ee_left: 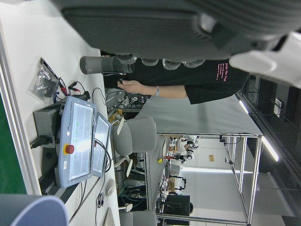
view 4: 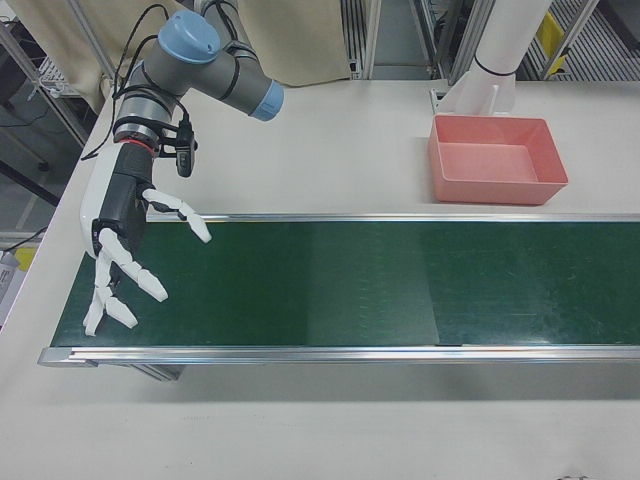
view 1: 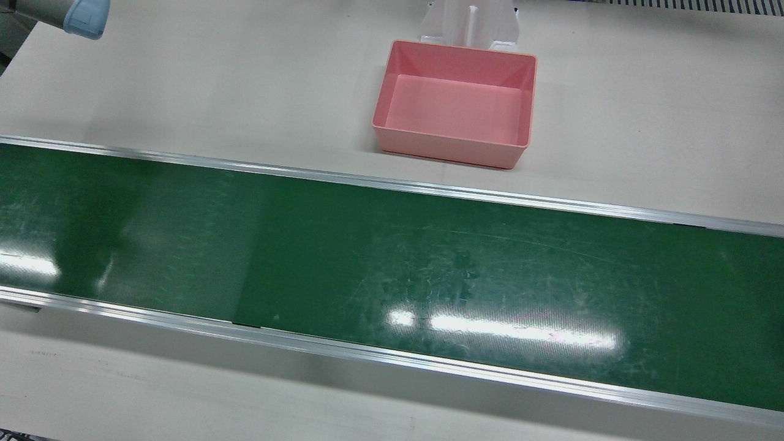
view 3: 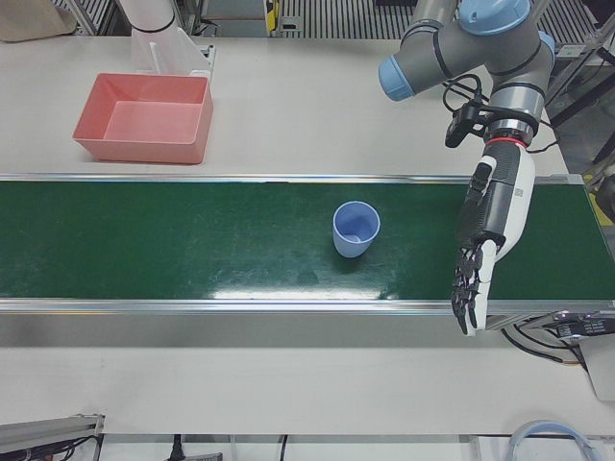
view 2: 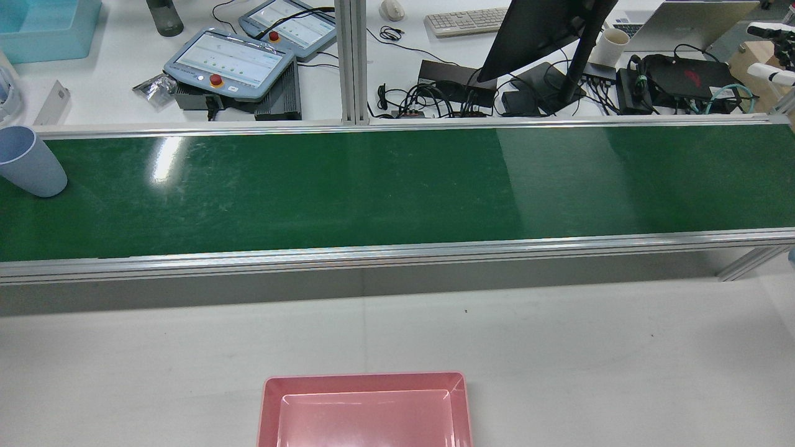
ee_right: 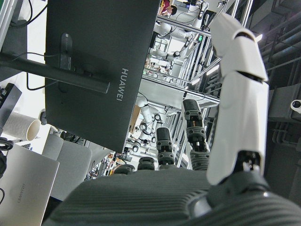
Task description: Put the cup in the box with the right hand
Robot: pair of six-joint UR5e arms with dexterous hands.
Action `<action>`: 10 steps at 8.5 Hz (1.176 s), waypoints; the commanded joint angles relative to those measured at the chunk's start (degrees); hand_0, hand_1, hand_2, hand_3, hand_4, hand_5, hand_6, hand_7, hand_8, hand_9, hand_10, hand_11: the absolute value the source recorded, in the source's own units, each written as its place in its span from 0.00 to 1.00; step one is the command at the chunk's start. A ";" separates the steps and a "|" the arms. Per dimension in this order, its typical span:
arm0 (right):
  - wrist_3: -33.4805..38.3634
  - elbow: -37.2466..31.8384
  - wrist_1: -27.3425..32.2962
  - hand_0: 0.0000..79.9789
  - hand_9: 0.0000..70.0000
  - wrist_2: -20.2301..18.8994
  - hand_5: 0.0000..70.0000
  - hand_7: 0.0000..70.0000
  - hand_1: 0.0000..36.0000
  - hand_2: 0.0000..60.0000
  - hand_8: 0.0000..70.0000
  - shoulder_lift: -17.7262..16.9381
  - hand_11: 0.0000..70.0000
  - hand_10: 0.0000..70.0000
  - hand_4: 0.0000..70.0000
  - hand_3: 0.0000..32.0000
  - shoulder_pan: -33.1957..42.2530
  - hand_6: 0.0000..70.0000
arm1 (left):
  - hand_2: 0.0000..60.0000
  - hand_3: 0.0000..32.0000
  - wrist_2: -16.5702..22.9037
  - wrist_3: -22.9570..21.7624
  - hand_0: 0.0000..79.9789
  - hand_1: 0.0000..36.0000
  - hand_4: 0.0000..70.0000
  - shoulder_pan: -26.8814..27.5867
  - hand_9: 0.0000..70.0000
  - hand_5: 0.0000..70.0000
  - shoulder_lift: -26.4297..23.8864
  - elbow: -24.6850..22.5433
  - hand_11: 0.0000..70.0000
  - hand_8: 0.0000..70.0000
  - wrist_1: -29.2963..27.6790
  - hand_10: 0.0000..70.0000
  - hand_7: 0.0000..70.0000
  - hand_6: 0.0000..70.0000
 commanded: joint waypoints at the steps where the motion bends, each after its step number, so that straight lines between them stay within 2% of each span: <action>1: 0.01 0.14 -0.11 0.84 0.08 0.00 0.15 0.40 1.00 1.00 0.01 0.13 0.00 0.00 0.14 0.00 -0.19 0.11 | 0.00 0.00 0.00 0.00 0.00 0.00 0.00 0.09 0.00 0.00 0.03 0.00 0.00 0.00 0.00 0.00 0.00 0.00; 2: 0.01 0.14 -0.19 0.88 0.07 0.00 0.16 0.39 1.00 1.00 0.01 0.13 0.00 0.00 0.17 0.00 -0.19 0.11 | 0.00 0.00 0.00 0.00 0.00 0.00 0.00 0.00 0.00 0.00 0.03 0.00 0.00 0.00 0.00 0.00 0.00 0.00; 3: 0.01 0.14 -0.11 0.74 0.05 0.00 0.14 0.37 1.00 1.00 0.01 0.13 0.00 0.00 0.07 0.00 -0.19 0.10 | 0.00 0.00 0.00 0.00 0.00 0.00 0.00 0.00 0.00 0.00 -0.06 0.00 0.00 0.00 0.00 0.00 0.00 0.00; 4: 0.01 0.06 -0.11 0.75 0.05 0.09 0.13 0.35 1.00 1.00 0.01 0.13 0.00 0.00 0.14 0.00 -0.11 0.10 | 0.00 0.00 0.00 0.00 0.00 0.00 0.00 0.00 0.00 0.00 -0.06 0.00 0.00 0.00 0.00 0.00 0.00 0.00; 5: 0.09 -0.64 0.07 0.73 0.05 0.09 0.13 0.34 1.00 1.00 0.00 0.22 0.00 0.00 0.11 0.00 -0.11 0.10 | 0.00 0.00 0.00 0.00 0.00 0.00 0.00 0.00 0.00 0.00 -0.06 0.00 0.00 0.00 0.00 0.00 0.00 0.00; 6: 0.01 -0.65 0.07 0.72 0.05 0.18 0.12 0.34 0.91 0.80 0.00 0.22 0.00 0.00 0.15 0.00 -0.19 0.09 | 0.00 0.00 0.00 0.00 0.00 0.00 0.00 0.00 0.00 0.00 0.02 0.00 0.00 0.00 0.00 0.00 0.00 0.00; 7: 0.01 -0.73 0.24 0.67 0.04 0.18 0.10 0.33 0.83 0.78 0.00 0.22 0.00 0.00 0.10 0.00 -0.19 0.09 | 0.00 0.00 0.00 0.00 0.00 0.00 0.00 0.00 0.00 0.00 0.03 0.00 0.00 0.00 0.00 0.00 0.00 0.00; 8: 0.01 -0.73 0.25 0.66 0.04 0.26 0.08 0.29 0.63 0.42 0.00 0.30 0.00 0.00 0.16 0.00 -0.19 0.08 | 0.00 0.00 0.00 0.00 0.00 0.00 0.00 0.00 0.00 0.00 0.03 0.00 0.00 0.00 0.00 0.00 0.00 0.00; 9: -0.08 -0.73 0.16 0.61 0.03 0.27 0.06 0.28 0.40 0.21 0.00 0.65 0.00 0.00 0.15 0.00 -0.19 0.07 | 0.00 0.00 0.00 0.00 0.00 0.00 0.00 0.00 0.00 0.00 0.03 0.00 0.00 0.00 0.00 0.00 0.00 0.00; 10: -0.08 -1.17 0.24 0.58 0.05 0.27 0.05 0.28 0.39 0.27 0.00 1.00 0.00 0.00 0.10 0.00 -0.28 0.06 | 0.00 0.00 0.00 0.00 0.00 0.00 0.00 0.00 0.00 0.00 0.03 0.00 0.00 0.00 0.00 0.00 0.00 0.00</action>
